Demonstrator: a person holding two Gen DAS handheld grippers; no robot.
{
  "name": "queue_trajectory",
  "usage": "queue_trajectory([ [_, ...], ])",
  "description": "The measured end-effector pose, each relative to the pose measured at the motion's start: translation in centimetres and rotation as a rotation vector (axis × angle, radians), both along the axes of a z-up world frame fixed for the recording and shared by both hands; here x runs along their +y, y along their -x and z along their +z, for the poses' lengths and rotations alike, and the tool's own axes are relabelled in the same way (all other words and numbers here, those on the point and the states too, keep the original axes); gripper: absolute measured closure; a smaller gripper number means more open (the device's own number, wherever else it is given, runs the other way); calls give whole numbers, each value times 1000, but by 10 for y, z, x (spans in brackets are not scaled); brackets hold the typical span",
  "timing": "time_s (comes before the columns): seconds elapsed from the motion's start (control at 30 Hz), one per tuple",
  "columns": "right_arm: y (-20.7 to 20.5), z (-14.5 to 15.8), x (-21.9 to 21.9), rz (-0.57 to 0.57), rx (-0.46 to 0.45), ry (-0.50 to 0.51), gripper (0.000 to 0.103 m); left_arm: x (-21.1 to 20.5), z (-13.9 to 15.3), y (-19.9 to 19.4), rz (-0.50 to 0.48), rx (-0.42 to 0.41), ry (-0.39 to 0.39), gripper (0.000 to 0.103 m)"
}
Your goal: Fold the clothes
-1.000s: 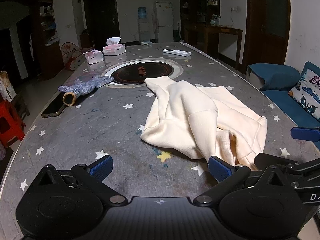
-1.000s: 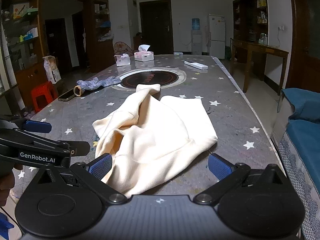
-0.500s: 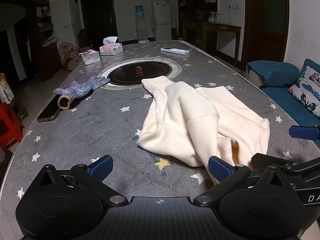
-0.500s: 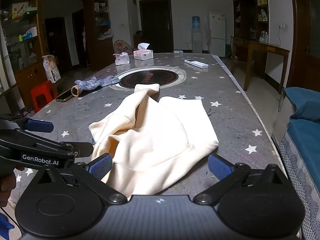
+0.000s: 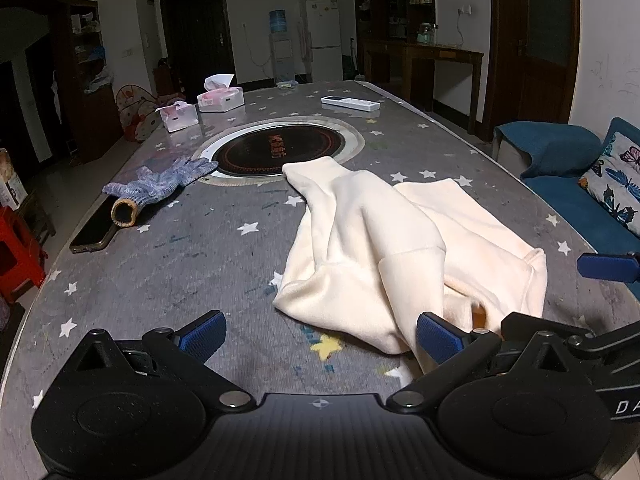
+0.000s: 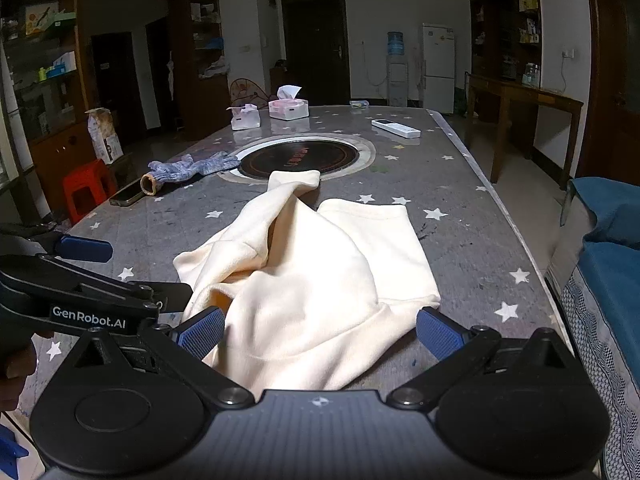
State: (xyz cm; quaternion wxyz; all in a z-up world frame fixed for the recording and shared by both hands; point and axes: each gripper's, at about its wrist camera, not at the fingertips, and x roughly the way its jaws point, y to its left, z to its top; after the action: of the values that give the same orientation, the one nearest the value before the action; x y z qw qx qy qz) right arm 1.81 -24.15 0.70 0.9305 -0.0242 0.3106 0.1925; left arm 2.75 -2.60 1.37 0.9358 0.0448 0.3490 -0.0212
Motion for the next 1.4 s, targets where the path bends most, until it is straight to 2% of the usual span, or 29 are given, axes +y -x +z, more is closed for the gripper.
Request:
queue_trajectory([
  [0.2,-6,0,0,-4,5,-1,1,0,5,-10,-7,-9,11,0],
  [0.53,-25,0,-6,-15,31,-25,12,-9,15,-34,-55,-28,24,1],
  [0.57,-27,0,-7,-16,32,-26,16,-10,15,-37,-61,-27,28,1],
  [0.73,-37,0,-11,-19,45,-44,23,-15,13,-55,-88,-4,38,8],
  [0.97,-46,-1,-12,-25,48,-43,24,-26,11,-76,-133,45,72,8],
  [1.03,-48,-1,-13,-27,46,-45,24,-29,7,-78,-144,56,50,10],
  [1.1,-49,-2,-14,-32,48,-44,24,-29,2,-79,-148,72,35,27],
  [1.13,-49,-2,-15,-33,49,-44,24,-26,0,-79,-147,82,49,29],
  [1.17,-49,-3,-15,-33,50,-43,24,-22,-2,-79,-146,91,63,36],
  [1.2,-49,-3,-16,-34,51,-42,24,-19,-2,-78,-146,96,75,46],
  [1.23,-49,-4,-16,-36,52,-41,24,-16,-2,-77,-145,98,82,50],
  [1.3,-49,-4,-17,-38,54,-43,24,-10,-2,-74,-142,98,101,68],
  [1.4,-49,-3,-15,-31,53,-44,24,1,-1,-69,-132,95,128,88],
])
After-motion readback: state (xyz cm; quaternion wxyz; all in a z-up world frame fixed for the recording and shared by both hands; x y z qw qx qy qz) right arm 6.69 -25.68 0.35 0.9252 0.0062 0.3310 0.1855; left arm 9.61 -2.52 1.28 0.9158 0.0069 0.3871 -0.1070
